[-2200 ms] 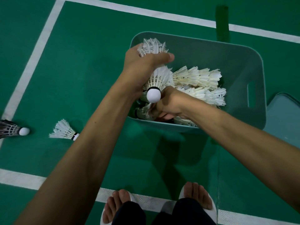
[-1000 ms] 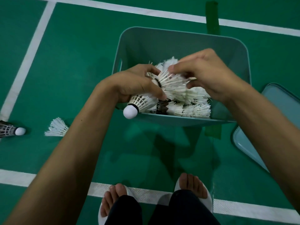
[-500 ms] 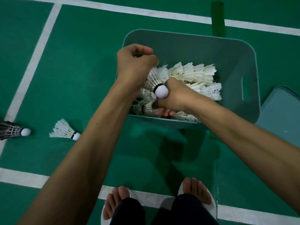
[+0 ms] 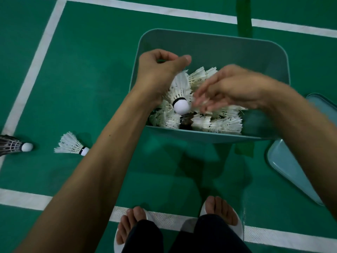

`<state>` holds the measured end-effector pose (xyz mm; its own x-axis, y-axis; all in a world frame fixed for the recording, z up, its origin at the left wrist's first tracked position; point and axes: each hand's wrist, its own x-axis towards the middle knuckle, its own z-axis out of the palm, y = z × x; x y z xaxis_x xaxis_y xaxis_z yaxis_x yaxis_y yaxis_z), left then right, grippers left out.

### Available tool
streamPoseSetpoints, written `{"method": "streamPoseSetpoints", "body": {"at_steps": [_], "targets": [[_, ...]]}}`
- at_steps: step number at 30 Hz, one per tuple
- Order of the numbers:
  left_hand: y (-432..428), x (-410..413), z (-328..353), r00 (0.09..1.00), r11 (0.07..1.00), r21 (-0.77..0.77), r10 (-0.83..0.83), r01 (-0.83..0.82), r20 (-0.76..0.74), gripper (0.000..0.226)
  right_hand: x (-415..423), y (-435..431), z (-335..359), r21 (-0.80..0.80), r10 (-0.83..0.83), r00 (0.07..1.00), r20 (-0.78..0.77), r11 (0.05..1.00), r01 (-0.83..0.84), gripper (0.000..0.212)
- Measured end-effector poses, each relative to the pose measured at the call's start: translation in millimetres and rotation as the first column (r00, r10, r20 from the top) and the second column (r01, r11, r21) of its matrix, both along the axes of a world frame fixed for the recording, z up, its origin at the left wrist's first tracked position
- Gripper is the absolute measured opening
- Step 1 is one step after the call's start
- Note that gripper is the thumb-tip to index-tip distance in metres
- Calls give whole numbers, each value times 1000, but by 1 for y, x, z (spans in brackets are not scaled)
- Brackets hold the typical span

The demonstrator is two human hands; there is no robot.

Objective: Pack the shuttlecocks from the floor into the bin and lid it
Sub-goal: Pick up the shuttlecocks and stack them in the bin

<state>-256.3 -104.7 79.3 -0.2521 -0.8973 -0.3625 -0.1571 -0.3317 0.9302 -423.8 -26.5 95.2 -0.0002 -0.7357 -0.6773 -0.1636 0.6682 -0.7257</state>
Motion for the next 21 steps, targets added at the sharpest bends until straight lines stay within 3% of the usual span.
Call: {"method": "streamPoseSetpoints", "body": {"at_steps": [2, 5, 9, 12, 15, 17, 19, 21], "targets": [[6, -10, -1, 1000, 999, 45, -29, 29, -2, 23, -8, 3, 8, -137, -120, 989, 90, 982, 131, 22], [12, -25, -4, 999, 997, 75, 34, -33, -11, 28, 2, 10, 5, -169, -70, 979, 192, 980, 104, 15], [13, -23, -7, 986, 999, -25, 38, -35, 163, 25, 14, 20, -3, -198, -56, 991, 121, 977, 80, 7], [13, -9, -7, 974, 994, -50, -82, 95, 213, 11, 10, 25, 1, -214, -99, 989, 112, 969, 122, 7], [10, 7, -4, 906, 957, -124, -200, 262, 372, 11, 8, 30, -2, -291, -254, 967, -30, 928, 234, 9], [8, 15, 0, 770, 906, -104, -284, 411, 571, 20, 11, 32, -6, -308, -280, 939, -198, 928, 211, 12], [7, 17, 5, 501, 816, 13, -368, 577, 783, 19, 18, 33, -12, -256, -240, 920, -310, 953, 163, 13], [9, 11, 5, 239, 737, 153, -397, 658, 886, 18, 28, 31, -19, -187, -189, 916, -354, 974, 129, 13]]}}
